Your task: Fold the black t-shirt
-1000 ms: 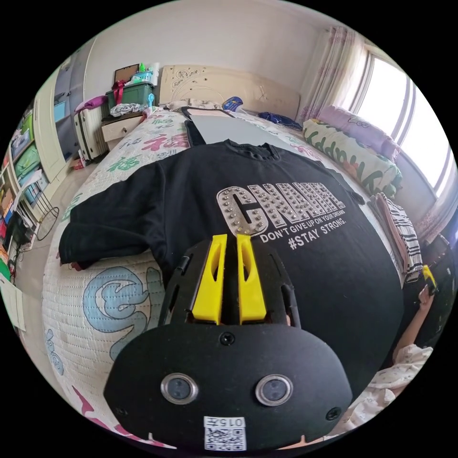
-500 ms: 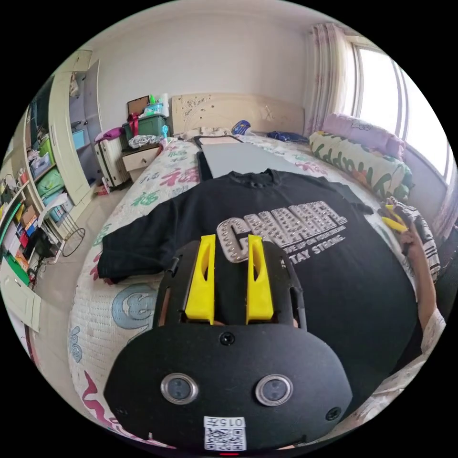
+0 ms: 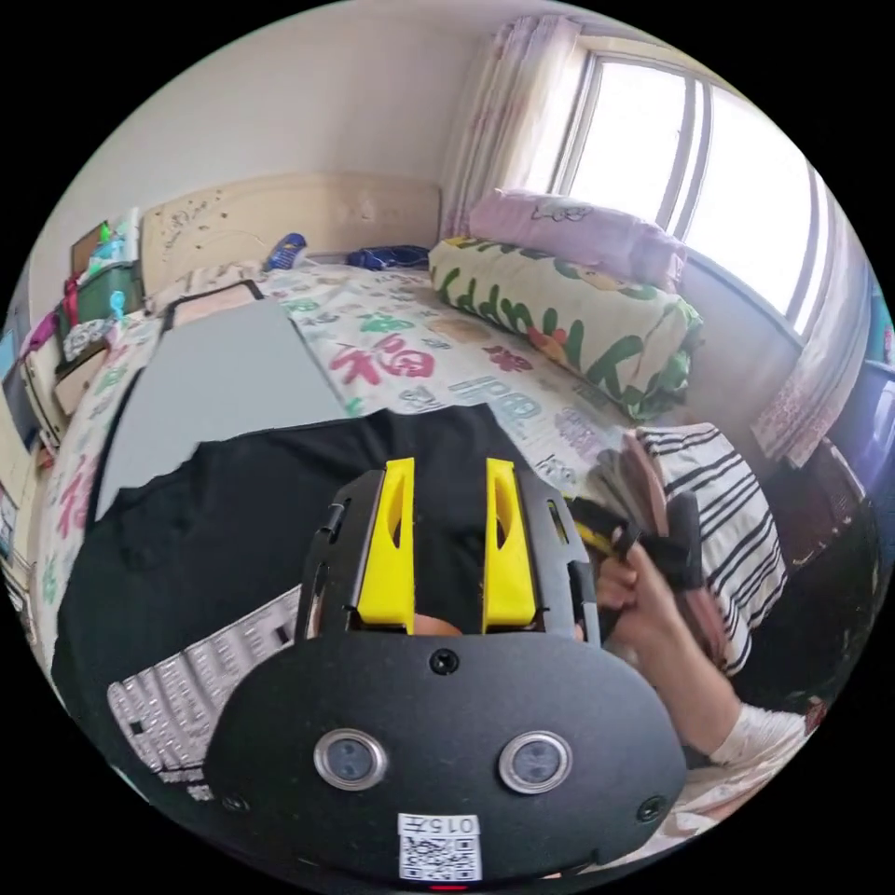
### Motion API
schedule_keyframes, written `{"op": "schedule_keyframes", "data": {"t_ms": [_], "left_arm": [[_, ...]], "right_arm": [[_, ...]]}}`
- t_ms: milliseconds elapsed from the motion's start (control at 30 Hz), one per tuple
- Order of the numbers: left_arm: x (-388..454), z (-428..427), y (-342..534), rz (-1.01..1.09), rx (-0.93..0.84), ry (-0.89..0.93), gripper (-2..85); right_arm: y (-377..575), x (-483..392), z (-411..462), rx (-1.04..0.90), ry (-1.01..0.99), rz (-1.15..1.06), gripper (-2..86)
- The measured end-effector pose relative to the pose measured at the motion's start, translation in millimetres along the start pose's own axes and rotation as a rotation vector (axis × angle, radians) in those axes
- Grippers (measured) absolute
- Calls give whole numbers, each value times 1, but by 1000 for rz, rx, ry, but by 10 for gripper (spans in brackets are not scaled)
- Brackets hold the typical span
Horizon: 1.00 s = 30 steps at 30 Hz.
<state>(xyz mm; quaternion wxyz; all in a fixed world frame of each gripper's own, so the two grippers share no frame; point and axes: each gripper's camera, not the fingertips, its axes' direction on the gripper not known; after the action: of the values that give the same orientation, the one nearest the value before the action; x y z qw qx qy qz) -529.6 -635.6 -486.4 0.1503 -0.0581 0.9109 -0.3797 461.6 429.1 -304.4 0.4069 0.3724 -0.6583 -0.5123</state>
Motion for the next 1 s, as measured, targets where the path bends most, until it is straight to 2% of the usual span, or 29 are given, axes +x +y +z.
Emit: {"op": "schedule_keyframes", "data": {"t_ms": [100, 267, 400, 467, 533, 600, 700, 833, 967, 1000], "left_arm": [[32, 96, -48, -1, -63, 16, 114], [40, 239, -100, 3, -194, -88, 117], [21, 294, -118, -31, -230, -83, 111], [2, 321, -115, -78, -256, -161, 80], [-12, 328, -112, -96, -247, -159, 56], [-24, 324, -108, -104, -220, -167, 33], [-40, 280, -98, -80, -50, -138, 13], [-90, 177, -63, -61, 167, -98, 6], [-170, 71, 5, -78, 284, -141, 5], [-182, 61, 17, -80, 285, -154, 5]], "right_arm": [[4, -6, -1, 4, -23, 17, 8], [27, -10, 2, 23, -27, 40, 6], [50, -5, 12, 34, -26, 41, 6], [73, 2, 17, 33, -21, 36, 6], [95, 11, 21, 31, -21, 35, 6], [118, 20, 24, 29, -25, 32, 5], [161, 30, 25, 33, -3, -14, 5], [242, -5, 20, 69, -39, -329, 5], [367, -57, 50, -101, -110, -790, 6], [388, -60, 57, -138, -112, -849, 6]]}}
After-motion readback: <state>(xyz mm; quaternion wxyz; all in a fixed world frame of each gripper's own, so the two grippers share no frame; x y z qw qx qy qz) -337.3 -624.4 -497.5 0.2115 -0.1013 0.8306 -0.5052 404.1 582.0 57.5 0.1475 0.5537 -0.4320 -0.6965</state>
